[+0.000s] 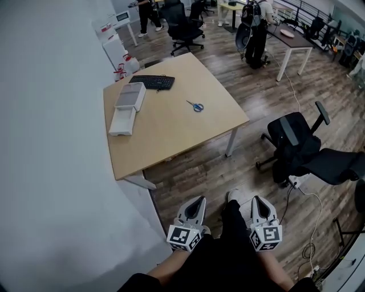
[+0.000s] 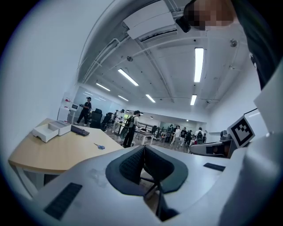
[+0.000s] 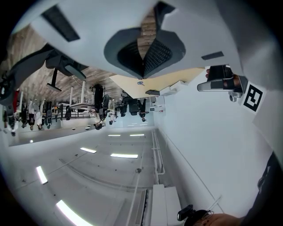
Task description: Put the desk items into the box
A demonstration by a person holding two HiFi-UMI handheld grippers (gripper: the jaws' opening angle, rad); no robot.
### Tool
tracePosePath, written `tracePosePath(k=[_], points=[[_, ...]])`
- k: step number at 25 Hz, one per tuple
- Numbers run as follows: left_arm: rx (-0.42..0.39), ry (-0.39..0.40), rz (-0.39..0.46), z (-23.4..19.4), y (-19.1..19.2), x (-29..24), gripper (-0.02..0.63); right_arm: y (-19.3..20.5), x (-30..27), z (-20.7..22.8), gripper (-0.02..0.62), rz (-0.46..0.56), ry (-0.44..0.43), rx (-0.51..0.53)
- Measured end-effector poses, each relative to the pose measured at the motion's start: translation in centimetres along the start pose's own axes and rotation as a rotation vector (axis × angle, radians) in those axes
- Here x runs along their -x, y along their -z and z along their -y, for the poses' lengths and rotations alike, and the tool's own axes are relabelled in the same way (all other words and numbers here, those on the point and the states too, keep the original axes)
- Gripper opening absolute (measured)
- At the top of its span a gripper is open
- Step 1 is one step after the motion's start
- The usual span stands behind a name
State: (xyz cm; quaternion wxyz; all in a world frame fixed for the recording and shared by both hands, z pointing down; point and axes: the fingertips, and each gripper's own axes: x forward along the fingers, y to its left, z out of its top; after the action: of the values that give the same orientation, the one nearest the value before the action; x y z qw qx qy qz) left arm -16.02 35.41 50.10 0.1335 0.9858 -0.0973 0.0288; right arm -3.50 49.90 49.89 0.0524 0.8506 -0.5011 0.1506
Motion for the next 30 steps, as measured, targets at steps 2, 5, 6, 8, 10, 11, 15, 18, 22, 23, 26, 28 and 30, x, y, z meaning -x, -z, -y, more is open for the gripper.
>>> tracePosePath(k=[2, 5, 6, 8, 10, 11, 15, 18, 22, 23, 26, 28, 30], points=[[-0.005, 0.0, -0.002, -0.4, -0.1, -0.9, 0.015, -0.1, -1.2, 0.5, 0.06, -0.002, -0.003, -0.005], [-0.012, -0.011, -0.005, -1.4, -0.2, -2.7, 0.015, -0.2, -3.7, 1.4, 0.06, -0.001, -0.024, -0.009], [-0.015, -0.016, -0.005, -1.9, -0.3, -3.5, 0.015, -0.4, -4.8, 1.7, 0.06, 0.0, -0.032, -0.013], [-0.021, -0.032, -0.008, -2.8, -0.6, -5.2, 0.015, -1.0, -7.1, 2.5, 0.06, 0.001, -0.05, -0.018], [-0.031, -0.049, -0.014, -3.7, -1.1, -7.2, 0.015, -1.8, -9.4, 3.5, 0.06, 0.001, -0.069, -0.02], [-0.035, -0.056, -0.017, -4.1, -1.4, -8.4, 0.015, -2.2, -10.6, 4.1, 0.06, 0.001, -0.077, -0.022], [-0.045, -0.061, -0.025, -5.2, -2.8, -13.8, 0.015, -3.8, -15.5, 7.2, 0.06, -0.004, -0.099, -0.039], [-0.062, -0.06, -0.031, -5.5, -3.8, -18.1, 0.015, -5.1, -18.7, 10.3, 0.06, -0.008, -0.098, -0.052], [-0.076, -0.075, -0.043, -6.0, -4.8, -23.0, 0.015, -6.2, -21.9, 13.9, 0.06, -0.016, -0.112, -0.071], [-0.079, -0.076, -0.048, -6.1, -4.8, -24.2, 0.015, -6.3, -22.6, 14.7, 0.06, -0.018, -0.117, -0.072], [-0.085, -0.075, -0.075, -6.5, -4.0, -27.7, 0.015, -6.6, -24.6, 17.4, 0.06, -0.022, -0.126, -0.074], [-0.077, -0.082, -0.098, -6.8, -3.1, -29.8, 0.015, -6.8, -25.8, 19.1, 0.06, -0.019, -0.131, -0.089], [-0.061, -0.095, -0.116, -7.3, -2.6, -31.5, 0.015, -7.0, -27.2, 20.6, 0.06, -0.016, -0.137, -0.106]])
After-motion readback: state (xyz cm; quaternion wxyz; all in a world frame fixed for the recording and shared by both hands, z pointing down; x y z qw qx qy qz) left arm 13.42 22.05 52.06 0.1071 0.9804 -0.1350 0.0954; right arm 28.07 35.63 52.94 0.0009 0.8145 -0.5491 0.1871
